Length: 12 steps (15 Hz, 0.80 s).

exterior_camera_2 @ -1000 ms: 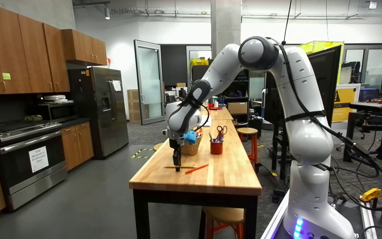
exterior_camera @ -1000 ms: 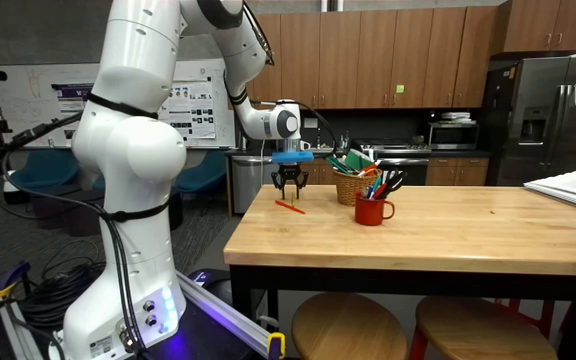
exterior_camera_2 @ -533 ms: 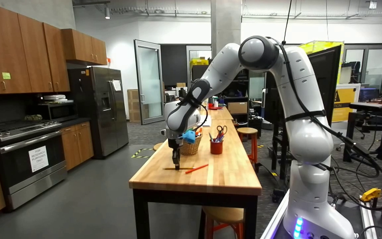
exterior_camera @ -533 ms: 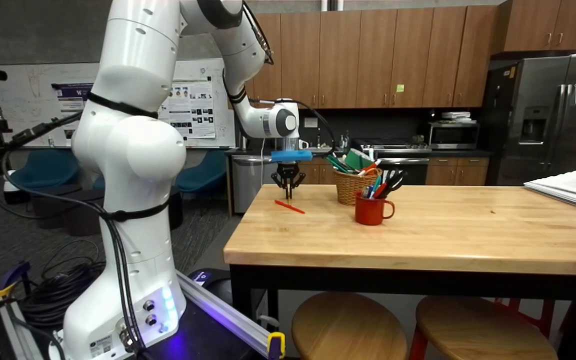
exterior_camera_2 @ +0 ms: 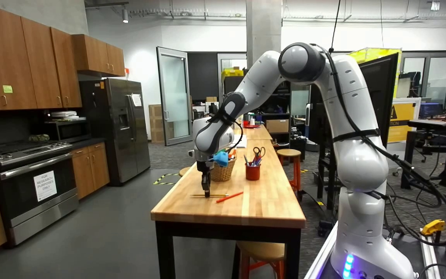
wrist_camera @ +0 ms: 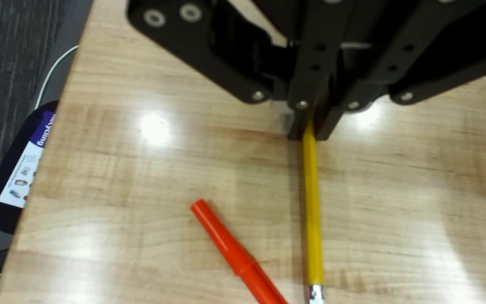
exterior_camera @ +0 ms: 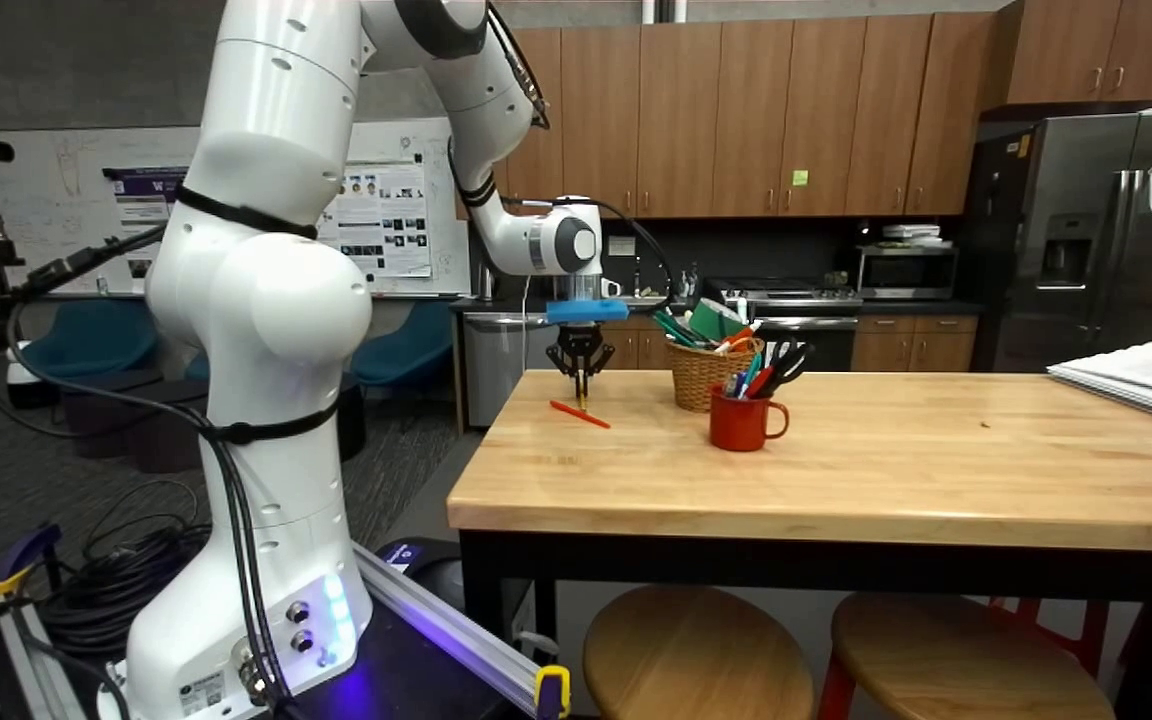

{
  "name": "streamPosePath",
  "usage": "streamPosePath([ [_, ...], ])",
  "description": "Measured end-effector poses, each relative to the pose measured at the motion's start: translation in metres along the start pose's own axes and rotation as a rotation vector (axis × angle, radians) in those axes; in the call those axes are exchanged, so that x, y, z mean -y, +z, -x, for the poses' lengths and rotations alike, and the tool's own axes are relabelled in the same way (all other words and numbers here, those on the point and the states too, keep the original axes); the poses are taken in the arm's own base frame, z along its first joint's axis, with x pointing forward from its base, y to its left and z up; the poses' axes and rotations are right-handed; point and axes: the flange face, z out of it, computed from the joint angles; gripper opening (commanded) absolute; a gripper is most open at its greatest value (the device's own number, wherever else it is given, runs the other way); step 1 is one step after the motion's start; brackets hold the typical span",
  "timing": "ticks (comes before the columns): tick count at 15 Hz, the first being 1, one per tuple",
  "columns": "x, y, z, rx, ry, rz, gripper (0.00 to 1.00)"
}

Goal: Place the pencil and pen side by side to each other

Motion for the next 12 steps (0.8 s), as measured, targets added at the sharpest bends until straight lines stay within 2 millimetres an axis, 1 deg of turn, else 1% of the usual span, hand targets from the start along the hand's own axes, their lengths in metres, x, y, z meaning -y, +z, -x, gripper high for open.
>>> streamPosePath([
  [7, -0.012, -0.019, 0.003, -0.028, 0.021, 0.021, 0.02],
  [12, -0.01, -0.026, 0.011, -0.033, 0.043, 0.014, 0.02],
])
